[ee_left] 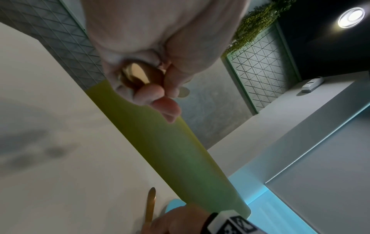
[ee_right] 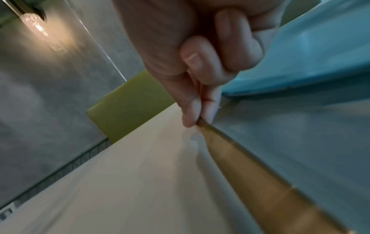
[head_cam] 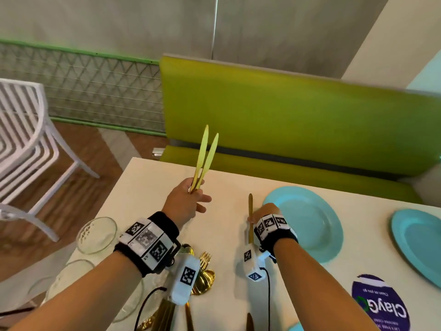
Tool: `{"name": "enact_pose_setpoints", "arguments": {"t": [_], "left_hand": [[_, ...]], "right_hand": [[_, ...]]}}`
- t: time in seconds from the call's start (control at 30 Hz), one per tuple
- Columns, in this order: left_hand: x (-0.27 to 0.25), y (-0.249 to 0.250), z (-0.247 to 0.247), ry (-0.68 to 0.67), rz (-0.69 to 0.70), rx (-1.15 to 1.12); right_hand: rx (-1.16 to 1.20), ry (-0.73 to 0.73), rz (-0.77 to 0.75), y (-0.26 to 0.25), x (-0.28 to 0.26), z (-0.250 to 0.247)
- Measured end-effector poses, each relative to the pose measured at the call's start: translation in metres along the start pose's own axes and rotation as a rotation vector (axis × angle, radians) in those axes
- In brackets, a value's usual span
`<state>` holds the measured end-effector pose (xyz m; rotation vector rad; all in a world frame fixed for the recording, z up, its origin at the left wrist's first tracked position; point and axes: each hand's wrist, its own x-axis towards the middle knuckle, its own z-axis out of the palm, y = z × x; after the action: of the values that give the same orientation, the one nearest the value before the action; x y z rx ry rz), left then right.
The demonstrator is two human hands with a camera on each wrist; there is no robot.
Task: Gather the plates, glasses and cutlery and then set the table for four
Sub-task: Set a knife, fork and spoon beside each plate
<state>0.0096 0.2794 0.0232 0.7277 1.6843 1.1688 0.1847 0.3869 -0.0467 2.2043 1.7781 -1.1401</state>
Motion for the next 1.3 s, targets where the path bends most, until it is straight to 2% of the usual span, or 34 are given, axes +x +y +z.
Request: {"name": "enact_pose_setpoints", "arguments": {"t": [0.1,0.23,0.4,0.6,1.03,1.3], "left_hand": [[0.004,-0.003,0.002,-0.009,0.003,0.015],[0.005,-0.003,0.006,-0.026,0.003,0.022],[0.006,-0.002,0.01,-0.034,-0.001,0.009],[0.001,-0.003,0.014,-0.056,-0.006,0.017],[-0.004,-0.009,0.009,-0.042,-0.023,0.009],[-0.007,-0.01,0.005,-0.021,-0.026,-0.007]], "right_hand": [[-0.113,0.079,-0.008,-0.005,0.008,0.007],[-0.254,0.135,-0.1,-0.007,0.012,0.012],[-0.36,0.148,-0.162,-0.001,0.007,0.012],[-0.679,0.121,-0.289,0.01,0.001,0.025],[-0.474,0.111,-0.292,0.0,0.028,0.024],[-0.532,0.094,-0.326,0.001,0.03,0.021]]}}
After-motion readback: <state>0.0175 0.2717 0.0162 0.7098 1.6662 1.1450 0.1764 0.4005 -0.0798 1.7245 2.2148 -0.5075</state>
